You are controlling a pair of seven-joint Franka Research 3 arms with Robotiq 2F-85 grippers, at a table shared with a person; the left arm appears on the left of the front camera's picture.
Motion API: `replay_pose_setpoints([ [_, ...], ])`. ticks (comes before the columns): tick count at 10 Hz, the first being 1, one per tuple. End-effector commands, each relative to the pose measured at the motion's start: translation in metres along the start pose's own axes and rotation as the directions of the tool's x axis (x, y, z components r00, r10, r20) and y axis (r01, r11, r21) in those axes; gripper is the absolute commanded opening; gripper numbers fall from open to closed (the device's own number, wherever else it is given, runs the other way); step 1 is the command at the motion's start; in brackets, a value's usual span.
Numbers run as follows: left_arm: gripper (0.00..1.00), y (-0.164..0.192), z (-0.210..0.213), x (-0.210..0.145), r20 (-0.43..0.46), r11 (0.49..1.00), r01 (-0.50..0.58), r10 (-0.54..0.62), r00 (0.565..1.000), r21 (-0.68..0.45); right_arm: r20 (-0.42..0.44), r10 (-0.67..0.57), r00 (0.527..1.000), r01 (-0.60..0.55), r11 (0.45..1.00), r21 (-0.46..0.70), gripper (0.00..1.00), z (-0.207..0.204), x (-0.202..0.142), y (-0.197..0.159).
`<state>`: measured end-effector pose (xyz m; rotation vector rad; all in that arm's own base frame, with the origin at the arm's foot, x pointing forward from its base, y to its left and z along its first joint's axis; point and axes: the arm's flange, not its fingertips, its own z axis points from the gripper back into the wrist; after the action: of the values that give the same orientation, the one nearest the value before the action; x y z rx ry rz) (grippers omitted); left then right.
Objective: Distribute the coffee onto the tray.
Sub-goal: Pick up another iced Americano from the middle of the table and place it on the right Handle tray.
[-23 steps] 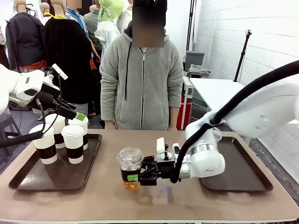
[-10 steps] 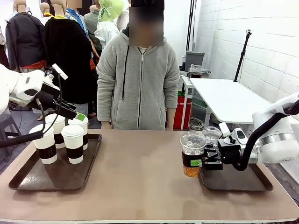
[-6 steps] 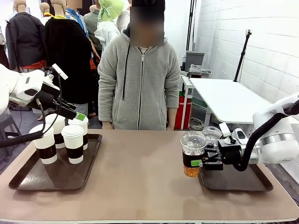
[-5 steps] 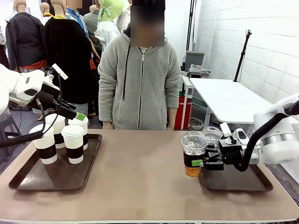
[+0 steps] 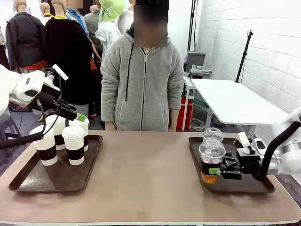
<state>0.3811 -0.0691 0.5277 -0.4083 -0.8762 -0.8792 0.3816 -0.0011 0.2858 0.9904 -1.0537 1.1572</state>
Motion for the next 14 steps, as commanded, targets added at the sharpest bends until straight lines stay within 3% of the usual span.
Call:
replay_pose_setpoints([
  [1,1.0,0.004,-0.002,-0.003,0.01,1.0,0.018,-0.018,1.0,-0.018,0.035,0.011,0.999,-0.012,1.0,0.018,0.66,0.017,-0.007,-0.015],
  [7,1.0,0.004,-0.002,-0.003,0.01,1.0,0.018,-0.018,1.0,-0.018,0.085,-0.027,0.996,0.025,1.0,0.019,0.66,0.042,-0.037,-0.05],
  [14,1.0,0.004,-0.002,-0.003,0.01,1.0,0.018,-0.018,1.0,-0.018,0.091,-0.018,0.996,0.015,0.999,0.04,0.66,0.036,-0.057,-0.05],
])
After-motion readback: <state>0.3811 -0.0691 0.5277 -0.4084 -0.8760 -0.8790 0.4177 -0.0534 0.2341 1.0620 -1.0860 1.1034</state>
